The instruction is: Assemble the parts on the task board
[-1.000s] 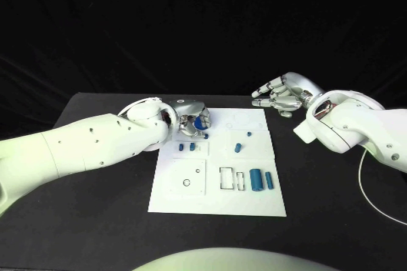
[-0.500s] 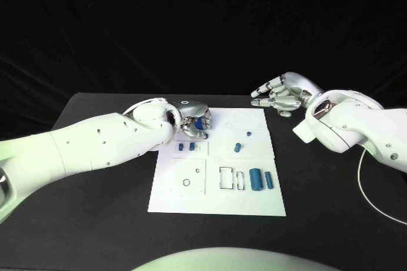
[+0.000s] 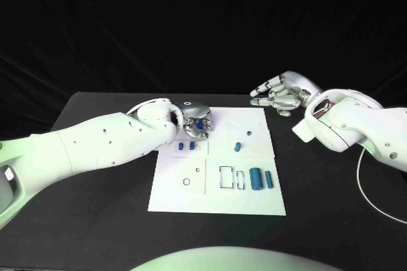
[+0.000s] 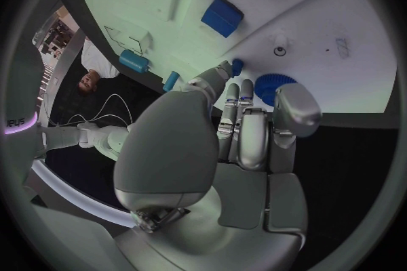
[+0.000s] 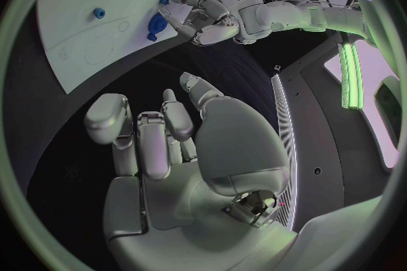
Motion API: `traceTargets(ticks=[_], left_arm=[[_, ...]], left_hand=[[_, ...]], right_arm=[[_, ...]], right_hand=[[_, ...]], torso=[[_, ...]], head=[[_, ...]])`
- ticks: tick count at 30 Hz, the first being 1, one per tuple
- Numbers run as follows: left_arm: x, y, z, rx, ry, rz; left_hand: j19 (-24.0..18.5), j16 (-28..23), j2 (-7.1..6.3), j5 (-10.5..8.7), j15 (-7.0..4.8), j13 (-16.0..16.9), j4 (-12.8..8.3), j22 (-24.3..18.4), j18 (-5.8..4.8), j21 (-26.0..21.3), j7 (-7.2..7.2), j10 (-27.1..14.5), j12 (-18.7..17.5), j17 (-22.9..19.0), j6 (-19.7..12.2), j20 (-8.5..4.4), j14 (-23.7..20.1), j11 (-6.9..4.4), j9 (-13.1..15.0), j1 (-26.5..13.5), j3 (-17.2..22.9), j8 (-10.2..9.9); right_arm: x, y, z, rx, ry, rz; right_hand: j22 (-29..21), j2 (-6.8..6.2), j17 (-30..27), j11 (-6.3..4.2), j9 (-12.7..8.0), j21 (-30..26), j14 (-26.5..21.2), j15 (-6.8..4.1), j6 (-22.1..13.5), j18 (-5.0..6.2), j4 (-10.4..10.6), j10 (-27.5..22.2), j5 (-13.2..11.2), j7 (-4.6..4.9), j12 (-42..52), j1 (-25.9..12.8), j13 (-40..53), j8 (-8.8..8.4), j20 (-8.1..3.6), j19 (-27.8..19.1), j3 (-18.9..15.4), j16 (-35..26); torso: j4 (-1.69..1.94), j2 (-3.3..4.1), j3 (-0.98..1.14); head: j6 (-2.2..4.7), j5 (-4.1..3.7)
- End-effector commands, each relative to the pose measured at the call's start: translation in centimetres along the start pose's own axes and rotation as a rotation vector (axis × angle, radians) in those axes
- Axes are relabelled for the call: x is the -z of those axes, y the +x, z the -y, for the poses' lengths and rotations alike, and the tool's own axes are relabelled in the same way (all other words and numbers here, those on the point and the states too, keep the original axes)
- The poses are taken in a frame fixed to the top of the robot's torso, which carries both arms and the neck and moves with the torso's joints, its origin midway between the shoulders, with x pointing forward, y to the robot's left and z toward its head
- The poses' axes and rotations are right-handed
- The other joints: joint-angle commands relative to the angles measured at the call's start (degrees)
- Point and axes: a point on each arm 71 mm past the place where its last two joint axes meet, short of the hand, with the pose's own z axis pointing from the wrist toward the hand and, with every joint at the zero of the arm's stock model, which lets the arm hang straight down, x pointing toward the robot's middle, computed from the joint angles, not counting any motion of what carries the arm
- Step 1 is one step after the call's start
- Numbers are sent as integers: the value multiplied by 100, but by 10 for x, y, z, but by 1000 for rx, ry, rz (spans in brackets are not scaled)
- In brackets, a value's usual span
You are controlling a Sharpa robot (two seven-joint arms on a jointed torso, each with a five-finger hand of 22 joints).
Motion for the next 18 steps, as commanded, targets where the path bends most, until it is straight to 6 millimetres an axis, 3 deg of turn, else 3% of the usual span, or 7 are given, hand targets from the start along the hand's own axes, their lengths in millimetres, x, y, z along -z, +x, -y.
traceTargets(ticks=[1, 18], left_arm=[[-1, 3, 1, -11, -2, -32], [-2, 8, -2, -26, -39, -90]], left_hand=[[41, 24, 43, -36, -37, -7, -4, 19, -65, 48, -12, 51, -25, -11, 50, 14, 168, -1, -6, 14, 35, -37], [74, 45, 67, -35, -28, -11, -30, 171, -99, 233, -14, 239, -6, -23, 156, 14, 183, -29, -16, 26, 120, -72]], right_arm=[[0, 1, -1, 7, -11, -8], [0, 1, -2, 7, -12, -8]], right_hand=[[-5, 21, 27, -4, 8, -26, 281, -30, -13, 109, 9, -46, 33, 5, -20, 37, -6, 32, 5, -37, 24, -22], [-5, 21, 27, -4, 8, -26, 281, -30, -13, 109, 9, -46, 33, 5, -20, 37, -6, 32, 5, -37, 24, -22]], torso=[[-1, 1, 1], [1, -4, 4]], head=[[-5, -3], [-32, 6]])
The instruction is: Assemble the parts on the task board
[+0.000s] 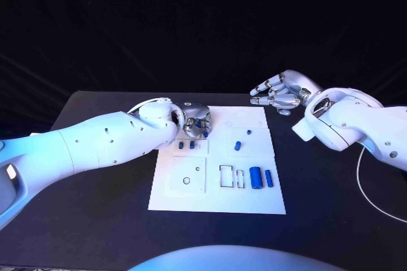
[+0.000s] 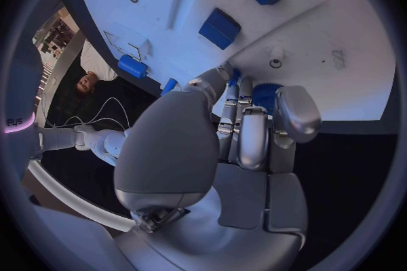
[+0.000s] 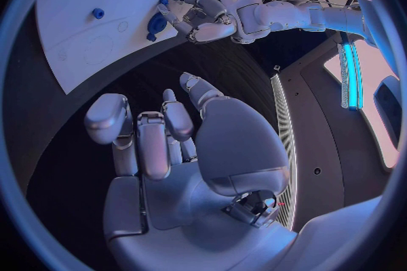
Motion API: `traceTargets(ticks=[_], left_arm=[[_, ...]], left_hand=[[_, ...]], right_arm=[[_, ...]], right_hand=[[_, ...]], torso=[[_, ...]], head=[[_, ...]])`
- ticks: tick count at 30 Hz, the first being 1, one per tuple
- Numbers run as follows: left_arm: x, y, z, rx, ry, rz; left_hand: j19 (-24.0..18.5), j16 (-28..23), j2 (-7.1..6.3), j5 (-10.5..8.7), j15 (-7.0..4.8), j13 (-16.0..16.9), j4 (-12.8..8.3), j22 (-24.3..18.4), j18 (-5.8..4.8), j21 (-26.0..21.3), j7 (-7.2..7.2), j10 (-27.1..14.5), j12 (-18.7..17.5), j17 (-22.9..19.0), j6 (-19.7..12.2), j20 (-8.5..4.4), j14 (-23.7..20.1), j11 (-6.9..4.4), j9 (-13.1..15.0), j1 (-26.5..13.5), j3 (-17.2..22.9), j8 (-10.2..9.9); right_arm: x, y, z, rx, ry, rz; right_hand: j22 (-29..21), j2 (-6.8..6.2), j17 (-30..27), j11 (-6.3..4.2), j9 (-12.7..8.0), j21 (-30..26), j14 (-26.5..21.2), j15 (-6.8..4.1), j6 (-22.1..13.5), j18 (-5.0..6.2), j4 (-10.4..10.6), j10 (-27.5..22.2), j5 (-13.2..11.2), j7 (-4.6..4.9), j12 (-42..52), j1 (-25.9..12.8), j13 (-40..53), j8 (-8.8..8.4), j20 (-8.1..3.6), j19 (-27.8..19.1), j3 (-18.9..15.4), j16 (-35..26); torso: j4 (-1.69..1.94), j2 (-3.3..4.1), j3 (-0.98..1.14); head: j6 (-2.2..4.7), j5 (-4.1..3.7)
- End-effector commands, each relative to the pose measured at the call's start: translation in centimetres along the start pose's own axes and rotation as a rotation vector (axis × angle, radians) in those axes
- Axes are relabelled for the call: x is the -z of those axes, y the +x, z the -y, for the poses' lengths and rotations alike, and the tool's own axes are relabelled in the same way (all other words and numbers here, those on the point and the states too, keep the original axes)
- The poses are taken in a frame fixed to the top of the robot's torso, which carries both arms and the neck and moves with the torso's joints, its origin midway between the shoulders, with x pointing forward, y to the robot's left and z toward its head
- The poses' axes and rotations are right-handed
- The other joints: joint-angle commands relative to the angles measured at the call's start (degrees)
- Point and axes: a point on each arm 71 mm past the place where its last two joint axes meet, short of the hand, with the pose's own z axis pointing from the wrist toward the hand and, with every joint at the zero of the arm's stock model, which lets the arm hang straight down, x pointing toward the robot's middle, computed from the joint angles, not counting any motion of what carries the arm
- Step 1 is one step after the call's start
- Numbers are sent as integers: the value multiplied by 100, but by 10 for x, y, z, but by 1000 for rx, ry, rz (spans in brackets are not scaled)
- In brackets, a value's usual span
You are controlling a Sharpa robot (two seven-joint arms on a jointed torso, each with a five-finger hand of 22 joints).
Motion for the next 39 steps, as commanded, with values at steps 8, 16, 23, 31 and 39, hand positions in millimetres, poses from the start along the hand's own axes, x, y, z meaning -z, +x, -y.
traceTargets(ticks=[8, 16, 23, 31, 39], left_arm=[[-2, 4, 3, -13, 3, -47], [-2, 4, 6, -5, 15, -45], [-2, 4, 5, -2, 13, -49], [-3, 4, 5, -1, 9, -47], [-3, 1, 4, 11, 3, -2]], left_hand=[[67, 35, 71, -36, -36, -4, -21, 76, -112, 98, 14, 123, -8, -12, 101, -3, 187, -28, -10, 12, 86, -46], [82, 40, 66, -41, -47, -4, -24, 146, -125, 187, 9, 188, -18, -20, 134, -12, 191, -41, -16, -13, 108, -68], [80, 33, 27, -43, -35, -17, -28, 172, -129, 208, 21, 193, -71, -45, 100, -10, 189, -32, -39, -51, 118, -134], [77, 37, 74, -38, -33, -17, -39, 202, -134, 236, 22, 254, -91, -54, 163, -6, 188, -38, -39, -43, 175, -146], [111, 99, 232, -44, -76, 64, -204, 364, -163, 438, 13, 636, -58, -6, 517, -35, 217, -95, 21, 95, 369, -65]], right_arm=[[0, 1, -1, 7, -12, -7], [0, 1, -1, 6, -12, -8], [0, 1, -2, 6, -12, -8], [0, 2, -2, 6, -13, -9], [0, 2, -2, 6, -13, -9]], right_hand=[[-6, 21, 23, -5, 9, -27, 281, -30, -13, 109, 9, -46, 33, 5, -20, 37, -6, 32, 5, -37, 24, -22], [-6, 21, 23, -5, 9, -27, 281, -30, -13, 109, 9, -46, 33, 5, -20, 37, -6, 32, 5, -37, 24, -22], [-6, 21, 23, -5, 9, -27, 281, -30, -13, 109, 9, -46, 33, 5, -20, 37, -6, 32, 5, -37, 24, -22], [-6, 21, 23, -5, 9, -27, 281, -30, -13, 109, 9, -46, 33, 5, -20, 37, -6, 32, 5, -37, 24, -22], [-6, 21, 23, -5, 9, -27, 281, -30, -13, 109, 9, -46, 33, 5, -20, 37, -6, 32, 5, -37, 24, -22]], torso=[[-4, 3, -1], [2, 0, 1], [1, -2, 0], [-6, 1, 0], [-1, 0, 0]], head=[[-9, 3], [-17, -3], [-22, 1], [-26, -4], [-24, -10]])
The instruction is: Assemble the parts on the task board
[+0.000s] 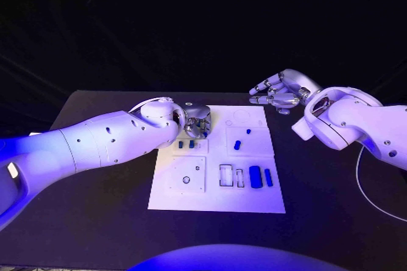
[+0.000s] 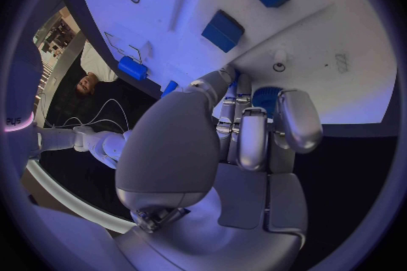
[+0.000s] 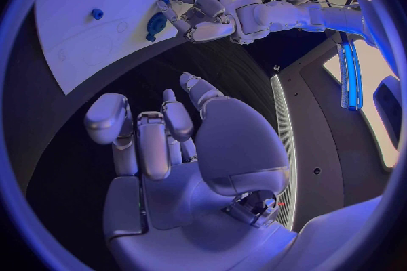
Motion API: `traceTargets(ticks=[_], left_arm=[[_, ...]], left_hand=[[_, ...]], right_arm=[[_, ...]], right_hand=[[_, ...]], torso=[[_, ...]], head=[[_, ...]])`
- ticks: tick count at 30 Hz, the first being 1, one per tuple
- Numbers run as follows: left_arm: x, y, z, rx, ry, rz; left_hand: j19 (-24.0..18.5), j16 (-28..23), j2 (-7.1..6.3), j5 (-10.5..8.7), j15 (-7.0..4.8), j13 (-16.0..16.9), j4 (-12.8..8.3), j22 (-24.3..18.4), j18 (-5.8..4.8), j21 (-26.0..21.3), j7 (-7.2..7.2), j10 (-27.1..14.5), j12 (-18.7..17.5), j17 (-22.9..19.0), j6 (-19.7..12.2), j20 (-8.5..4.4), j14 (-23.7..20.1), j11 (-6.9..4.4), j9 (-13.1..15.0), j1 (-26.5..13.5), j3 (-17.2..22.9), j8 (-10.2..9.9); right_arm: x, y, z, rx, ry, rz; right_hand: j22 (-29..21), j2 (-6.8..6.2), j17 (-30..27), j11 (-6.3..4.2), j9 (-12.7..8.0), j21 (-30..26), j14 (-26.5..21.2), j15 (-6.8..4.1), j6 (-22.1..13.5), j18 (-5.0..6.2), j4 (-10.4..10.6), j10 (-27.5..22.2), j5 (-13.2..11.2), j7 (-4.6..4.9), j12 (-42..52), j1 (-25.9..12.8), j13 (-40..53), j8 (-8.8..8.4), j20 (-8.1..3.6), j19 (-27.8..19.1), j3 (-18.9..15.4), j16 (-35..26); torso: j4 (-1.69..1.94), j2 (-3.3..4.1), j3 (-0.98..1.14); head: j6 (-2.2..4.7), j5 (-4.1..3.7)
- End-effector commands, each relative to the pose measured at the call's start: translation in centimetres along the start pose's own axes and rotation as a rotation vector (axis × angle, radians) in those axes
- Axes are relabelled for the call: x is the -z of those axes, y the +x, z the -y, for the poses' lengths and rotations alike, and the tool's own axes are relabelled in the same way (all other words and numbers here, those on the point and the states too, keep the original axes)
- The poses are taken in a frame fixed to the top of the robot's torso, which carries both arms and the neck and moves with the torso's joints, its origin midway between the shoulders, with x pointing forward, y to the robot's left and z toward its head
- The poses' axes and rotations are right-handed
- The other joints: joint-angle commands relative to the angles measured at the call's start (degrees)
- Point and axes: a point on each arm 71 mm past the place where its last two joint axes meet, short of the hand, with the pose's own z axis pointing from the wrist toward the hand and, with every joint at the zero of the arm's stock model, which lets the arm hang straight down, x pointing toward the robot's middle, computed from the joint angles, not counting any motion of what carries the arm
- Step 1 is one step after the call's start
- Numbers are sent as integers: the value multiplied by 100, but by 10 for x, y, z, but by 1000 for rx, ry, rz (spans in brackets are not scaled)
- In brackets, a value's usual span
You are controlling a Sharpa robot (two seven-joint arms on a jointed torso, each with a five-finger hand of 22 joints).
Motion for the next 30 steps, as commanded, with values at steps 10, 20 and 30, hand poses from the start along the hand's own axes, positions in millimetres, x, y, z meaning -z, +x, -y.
traceTargets(ticks=[10, 20, 30], left_arm=[[4, -4, -3, 54, 6, 81], [17, -13, -5, 108, 13, 125], [38, -19, -23, 165, -7, 91]], left_hand=[[90, 50, 45, -8, -26, 38, -135, 68, -114, 73, 37, 104, -110, 4, 74, -20, 221, 24, 17, 13, 141, -60], [68, 31, 14, -13, 5, 45, -167, 63, -109, 39, 72, 71, -227, -42, 39, 0, 209, 62, -5, -66, 194, -149], [59, 25, 0, -13, 18, 45, -178, 66, -107, 29, 83, 52, -287, -59, 23, 12, 203, 76, -15, -103, 217, -191]], right_arm=[[0, 1, -1, 6, -11, -7], [0, 1, -1, 6, -10, -7], [1, -1, 0, 7, -7, -4]], right_hand=[[-6, 21, 25, -5, 7, -29, 281, -29, -13, 109, 9, -47, 33, 5, -20, 37, -6, 32, 5, -37, 24, -22], [-6, 21, 25, -5, 7, -29, 281, -29, -13, 109, 9, -47, 33, 5, -20, 37, -6, 32, 5, -37, 24, -22], [-6, 21, 25, -5, 7, -29, 281, -29, -13, 109, 9, -47, 33, 5, -20, 37, -6, 32, 5, -37, 24, -22]], torso=[[1, -1, -1], [9, -7, 0], [13, -5, 4]], head=[[5, -12], [19, -31], [13, 9]])
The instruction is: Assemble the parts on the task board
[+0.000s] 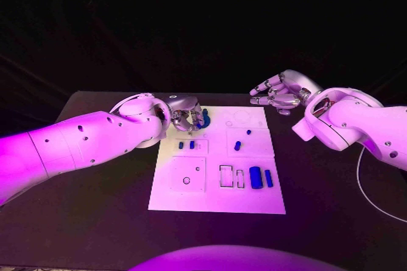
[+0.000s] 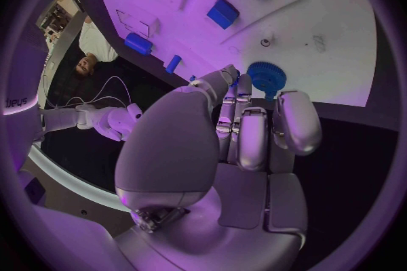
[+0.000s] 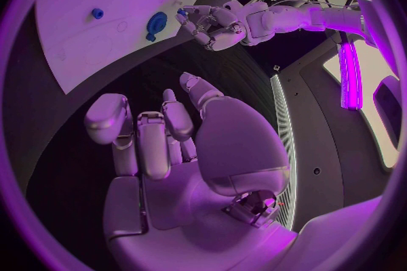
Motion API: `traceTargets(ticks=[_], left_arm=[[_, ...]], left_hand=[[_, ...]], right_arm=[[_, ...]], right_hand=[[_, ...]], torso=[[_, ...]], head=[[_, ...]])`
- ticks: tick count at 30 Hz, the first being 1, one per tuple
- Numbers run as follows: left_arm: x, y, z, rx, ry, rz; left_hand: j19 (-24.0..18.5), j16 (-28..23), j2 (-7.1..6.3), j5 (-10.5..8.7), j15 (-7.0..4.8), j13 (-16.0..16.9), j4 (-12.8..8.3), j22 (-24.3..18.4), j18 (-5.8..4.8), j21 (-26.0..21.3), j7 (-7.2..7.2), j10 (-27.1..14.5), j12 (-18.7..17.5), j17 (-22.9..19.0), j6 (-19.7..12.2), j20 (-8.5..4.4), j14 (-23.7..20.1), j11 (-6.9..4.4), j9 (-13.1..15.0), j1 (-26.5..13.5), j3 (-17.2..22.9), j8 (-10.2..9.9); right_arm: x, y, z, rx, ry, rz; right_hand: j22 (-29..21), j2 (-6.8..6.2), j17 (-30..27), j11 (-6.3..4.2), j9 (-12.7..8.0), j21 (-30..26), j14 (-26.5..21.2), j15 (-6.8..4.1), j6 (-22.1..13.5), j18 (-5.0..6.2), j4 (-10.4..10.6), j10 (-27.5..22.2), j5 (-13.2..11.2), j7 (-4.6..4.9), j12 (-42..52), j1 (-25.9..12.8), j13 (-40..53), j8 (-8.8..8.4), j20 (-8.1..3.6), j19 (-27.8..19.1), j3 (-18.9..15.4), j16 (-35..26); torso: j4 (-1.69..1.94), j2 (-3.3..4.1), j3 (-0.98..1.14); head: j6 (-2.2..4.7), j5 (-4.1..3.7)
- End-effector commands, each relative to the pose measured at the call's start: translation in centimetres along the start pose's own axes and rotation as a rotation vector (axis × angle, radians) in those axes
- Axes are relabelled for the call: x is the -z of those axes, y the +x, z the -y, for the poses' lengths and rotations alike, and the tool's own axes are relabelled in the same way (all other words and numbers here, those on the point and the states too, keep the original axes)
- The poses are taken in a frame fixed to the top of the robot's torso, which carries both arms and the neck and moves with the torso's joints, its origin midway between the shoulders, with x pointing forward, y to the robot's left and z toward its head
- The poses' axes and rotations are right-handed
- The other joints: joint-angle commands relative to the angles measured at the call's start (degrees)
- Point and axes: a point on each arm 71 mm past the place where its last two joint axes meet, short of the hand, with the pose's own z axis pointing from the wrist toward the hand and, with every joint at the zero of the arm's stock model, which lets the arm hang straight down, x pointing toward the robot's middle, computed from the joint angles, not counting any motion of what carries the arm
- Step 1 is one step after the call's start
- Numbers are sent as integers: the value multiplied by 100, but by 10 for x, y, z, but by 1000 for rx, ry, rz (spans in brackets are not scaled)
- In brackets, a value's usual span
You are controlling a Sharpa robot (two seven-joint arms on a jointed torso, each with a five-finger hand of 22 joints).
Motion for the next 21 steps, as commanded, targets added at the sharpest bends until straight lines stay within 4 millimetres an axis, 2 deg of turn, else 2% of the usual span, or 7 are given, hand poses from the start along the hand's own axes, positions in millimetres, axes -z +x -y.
traceTargets(ticks=[1, 11, 12, 13, 21], left_arm=[[5, 1, -5, 44, -3, -48], [10, 4, -20, 48, -37, -100], [10, 4, -20, 48, -39, -104], [10, 5, -21, 48, -42, -108], [10, 6, -25, 47, -57, -122]], left_hand=[[37, -5, 2, 14, 23, -8, -1, 5, -112, -9, 54, -22, -33, -9, -5, 35, 205, 38, -6, -58, 43, -30], [30, -14, -7, 11, 27, -6, -2, -3, -109, -26, 55, -23, -49, -25, -5, 39, 200, 41, -8, -75, 44, -40], [30, -14, -7, 11, 27, -6, -2, -3, -109, -26, 55, -23, -49, -25, -5, 39, 200, 41, -8, -75, 44, -40], [30, -14, -7, 11, 27, -6, -2, -3, -109, -26, 55, -23, -49, -25, -5, 39, 200, 41, -8, -75, 44, -40], [25, -17, -13, 10, 29, -4, -4, -7, -107, -35, 55, -21, -57, -31, -4, 41, 197, 42, -9, -84, 44, -45]], right_arm=[[0, 0, 0, 6, -8, -5], [0, 0, 0, 6, -8, -5], [0, 0, 0, 6, -8, -5], [0, 0, 0, 6, -8, -5], [0, 0, 0, 6, -8, -5]], right_hand=[[-6, 21, 27, -5, 9, -29, 281, -30, -13, 109, 8, -47, 33, 5, -20, 37, -7, 32, 5, -37, 24, -22], [-6, 21, 27, -5, 9, -29, 281, -30, -13, 109, 8, -47, 33, 5, -20, 37, -7, 32, 5, -37, 24, -22], [-6, 21, 27, -5, 9, -29, 281, -30, -13, 109, 8, -47, 33, 5, -20, 37, -7, 32, 5, -37, 24, -22], [-6, 21, 27, -5, 9, -29, 281, -30, -13, 109, 8, -47, 33, 5, -20, 37, -7, 32, 5, -37, 24, -22], [-6, 21, 27, -5, 9, -29, 281, -30, -13, 109, 8, -47, 33, 5, -20, 37, -7, 32, 5, -37, 24, -22]], torso=[[1, 3, -2], [-6, 9, -8], [-7, 10, -10], [-9, 10, -11], [-5, 11, -4]], head=[[-8, 15], [-12, 19], [11, 41], [6, 52], [-16, 44]])
